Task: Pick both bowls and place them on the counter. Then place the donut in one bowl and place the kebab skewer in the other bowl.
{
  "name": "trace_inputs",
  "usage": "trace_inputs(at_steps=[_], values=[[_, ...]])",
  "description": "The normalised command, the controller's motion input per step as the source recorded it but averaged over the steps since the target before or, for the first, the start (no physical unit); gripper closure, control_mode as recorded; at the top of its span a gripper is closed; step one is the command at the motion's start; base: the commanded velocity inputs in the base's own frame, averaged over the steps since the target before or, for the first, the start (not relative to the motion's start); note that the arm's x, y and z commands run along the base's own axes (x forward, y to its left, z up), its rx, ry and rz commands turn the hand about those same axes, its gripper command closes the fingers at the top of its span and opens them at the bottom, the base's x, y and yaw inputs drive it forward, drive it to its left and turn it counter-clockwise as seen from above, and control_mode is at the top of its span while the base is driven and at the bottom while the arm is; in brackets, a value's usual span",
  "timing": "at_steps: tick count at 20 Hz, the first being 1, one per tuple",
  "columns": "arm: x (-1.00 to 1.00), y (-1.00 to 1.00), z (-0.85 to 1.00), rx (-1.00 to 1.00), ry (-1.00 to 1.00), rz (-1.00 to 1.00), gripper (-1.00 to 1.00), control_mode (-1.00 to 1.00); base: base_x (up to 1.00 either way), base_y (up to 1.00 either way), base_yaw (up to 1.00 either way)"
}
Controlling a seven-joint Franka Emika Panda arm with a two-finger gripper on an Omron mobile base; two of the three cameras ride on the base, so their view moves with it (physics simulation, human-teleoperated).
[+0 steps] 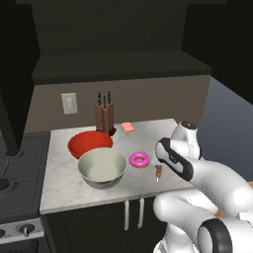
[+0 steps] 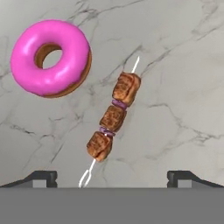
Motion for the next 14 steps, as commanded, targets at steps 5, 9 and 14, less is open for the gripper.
trace_inputs(at_steps=[5,9,14], values=[[0.13,0.0,-0.25,0.0,0.04,0.03,-1.0,-1.0,0.0,0.0,0.0],[0.12,0.0,-0.28,0.0,0.08,0.0,-1.0,-1.0,0.0,0.0,0.0],[0.15,0.0,-0.23,0.0,0.03,0.0,-1.0,-1.0,0.0,0.0,0.0]])
